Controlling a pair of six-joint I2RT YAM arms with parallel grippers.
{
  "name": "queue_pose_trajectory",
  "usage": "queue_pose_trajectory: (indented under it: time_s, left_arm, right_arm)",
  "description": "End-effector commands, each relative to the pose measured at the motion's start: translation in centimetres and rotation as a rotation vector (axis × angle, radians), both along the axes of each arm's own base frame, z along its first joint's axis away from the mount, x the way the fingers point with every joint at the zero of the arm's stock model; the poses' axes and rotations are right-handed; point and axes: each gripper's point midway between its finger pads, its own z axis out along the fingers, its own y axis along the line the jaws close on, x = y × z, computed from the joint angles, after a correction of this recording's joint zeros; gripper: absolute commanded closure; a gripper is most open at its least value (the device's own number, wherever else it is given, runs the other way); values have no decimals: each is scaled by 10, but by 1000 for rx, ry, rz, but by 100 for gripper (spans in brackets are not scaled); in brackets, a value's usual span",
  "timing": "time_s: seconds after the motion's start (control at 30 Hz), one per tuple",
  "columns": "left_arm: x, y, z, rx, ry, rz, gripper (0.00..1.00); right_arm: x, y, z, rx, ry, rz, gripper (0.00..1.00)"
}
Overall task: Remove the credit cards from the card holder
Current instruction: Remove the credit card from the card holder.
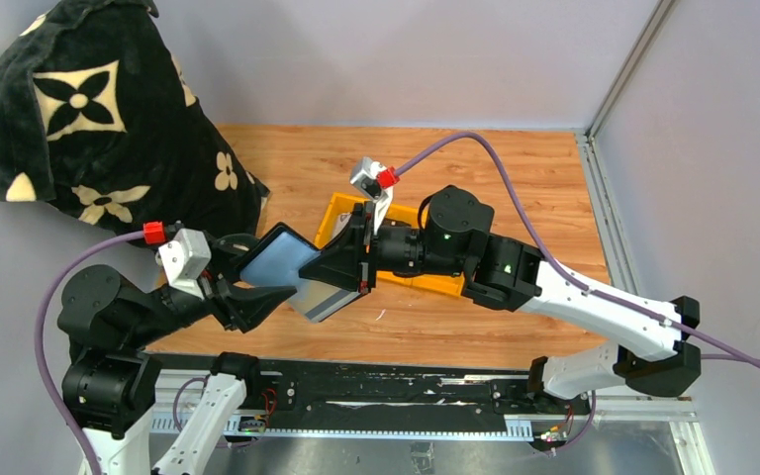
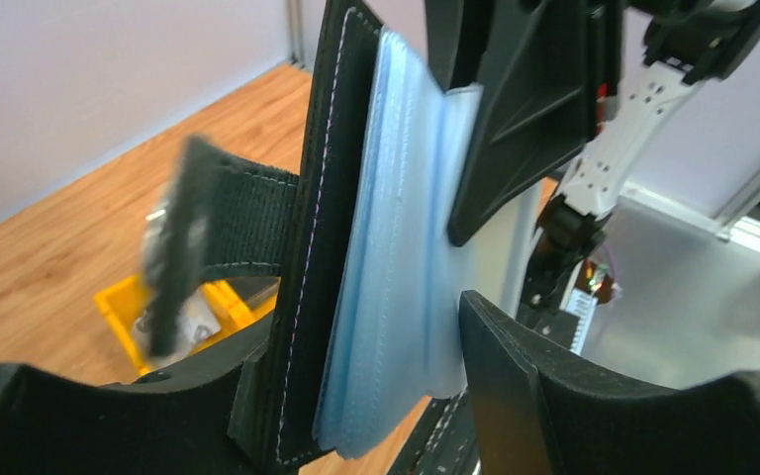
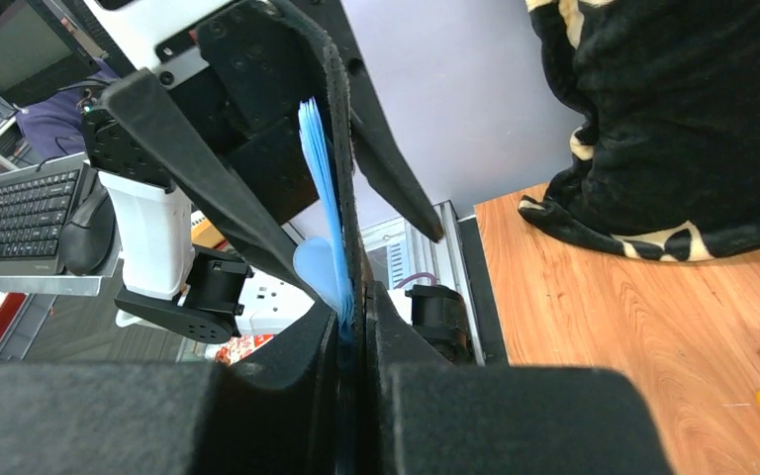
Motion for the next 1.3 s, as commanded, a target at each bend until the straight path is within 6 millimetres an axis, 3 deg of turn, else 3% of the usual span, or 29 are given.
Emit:
queue_pose_trajectory:
  time_s: [0.0,0.1,0.17,0.27,0.37,0.47,0.57,0.67,0.87,1.07,1.17,1.27]
  left_arm:
    - [9,8,-21,88,-29,45,40]
    - [7,5,-23,84,-17,23,43]
    - [7,5,-25,88,-17,22,51]
    - [9,7,-26,87,-7,38,75]
    - [7,6,-19,68,14,35,91]
    - [1,-2,-7,12,87,-18,97]
    - [-4,-11,6,-72,191,-83,100]
    - [-10,-20,20,-166,284,-163,100]
    - [-16,-27,39,-265,367,-253,100]
    - [-19,-28,40,-273,381,-268,100]
    - [-20,-28,38,-272,384,-269,100]
    - [-21,-28,39,-270,384,-274,100]
  right_arm:
    - [-12,3,17,30,-29,44,100]
    - [-14,6,18,28,-28,57,100]
    - [-14,7,17,24,-24,58,100]
    - [-19,5,17,27,-27,83,99]
    - [-29,-2,16,39,-47,141,82]
    - [-42,-18,13,72,-71,217,65]
    - [-51,-35,4,95,-90,277,58]
    - [-61,-53,-4,129,-119,316,57]
    - [-64,-77,-6,188,-193,279,68]
    - [-57,-78,-1,184,-205,226,72]
    - [-55,-75,0,180,-201,223,57]
    - [-55,-73,0,185,-207,229,63]
